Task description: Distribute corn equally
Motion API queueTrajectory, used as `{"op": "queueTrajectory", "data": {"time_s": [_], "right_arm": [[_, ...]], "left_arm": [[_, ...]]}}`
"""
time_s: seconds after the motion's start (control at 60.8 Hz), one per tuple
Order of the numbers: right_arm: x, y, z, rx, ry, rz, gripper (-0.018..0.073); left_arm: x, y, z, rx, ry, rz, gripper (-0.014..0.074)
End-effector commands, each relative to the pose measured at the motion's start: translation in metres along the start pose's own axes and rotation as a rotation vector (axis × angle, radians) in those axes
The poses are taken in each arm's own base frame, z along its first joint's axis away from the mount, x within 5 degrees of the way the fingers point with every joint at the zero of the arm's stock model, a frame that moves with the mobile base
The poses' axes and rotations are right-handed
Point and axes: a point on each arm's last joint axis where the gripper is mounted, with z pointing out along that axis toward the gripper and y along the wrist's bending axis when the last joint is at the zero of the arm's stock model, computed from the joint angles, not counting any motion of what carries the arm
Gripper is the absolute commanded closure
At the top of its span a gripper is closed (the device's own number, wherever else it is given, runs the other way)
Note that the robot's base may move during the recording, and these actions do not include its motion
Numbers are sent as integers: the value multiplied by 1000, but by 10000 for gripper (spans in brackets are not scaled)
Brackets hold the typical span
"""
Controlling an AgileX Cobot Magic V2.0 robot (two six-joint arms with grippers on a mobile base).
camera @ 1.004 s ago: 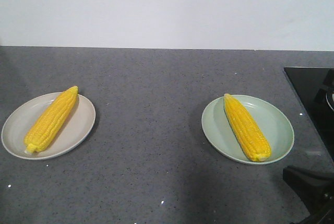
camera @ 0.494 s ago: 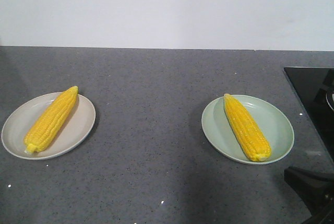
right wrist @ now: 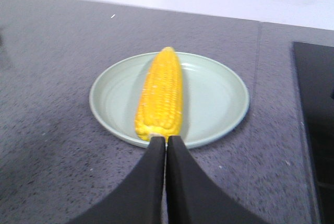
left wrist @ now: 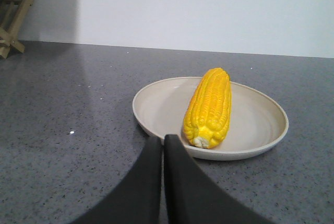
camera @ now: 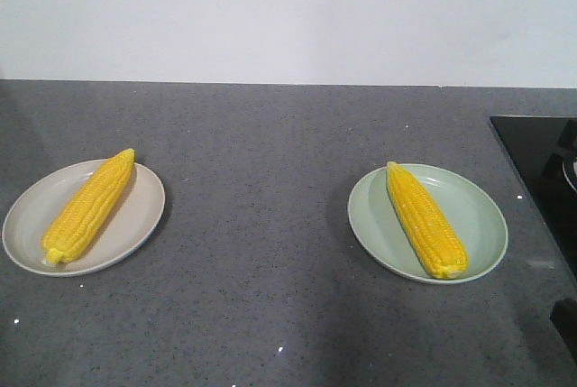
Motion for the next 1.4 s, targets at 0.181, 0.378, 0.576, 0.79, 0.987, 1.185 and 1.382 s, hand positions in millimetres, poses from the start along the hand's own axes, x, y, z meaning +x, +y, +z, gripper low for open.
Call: {"op": "queueTrajectory", "data": {"time_s": [0.181,0.378,0.576,0.79,0.987,1.185,1.382], "right_arm": [[29,-8,-10,135,-305,95,564],[26,-12,-12,214,-400,55,564],[22,-16,-15,290,-454,92,561],[23,-16,-15,292,-448,91,561],[22,-16,-15,289,-454,107,561],[22,-16,-15,289,-454,107,561],[22,-16,-15,289,-454,107,561]], "left_arm": [[-16,-1,-3,-2,-103,-10,602],[-16,-1,-3,-3,-102,-10,602],[-16,-1,-3,-3,-102,-10,602],[-16,-1,-3,-3,-102,-10,602],[-16,-1,-3,-3,-102,-10,602],[-16,-1,-3,-3,-102,-10,602],[-16,-1,-3,-3,-102,-10,602]]}}
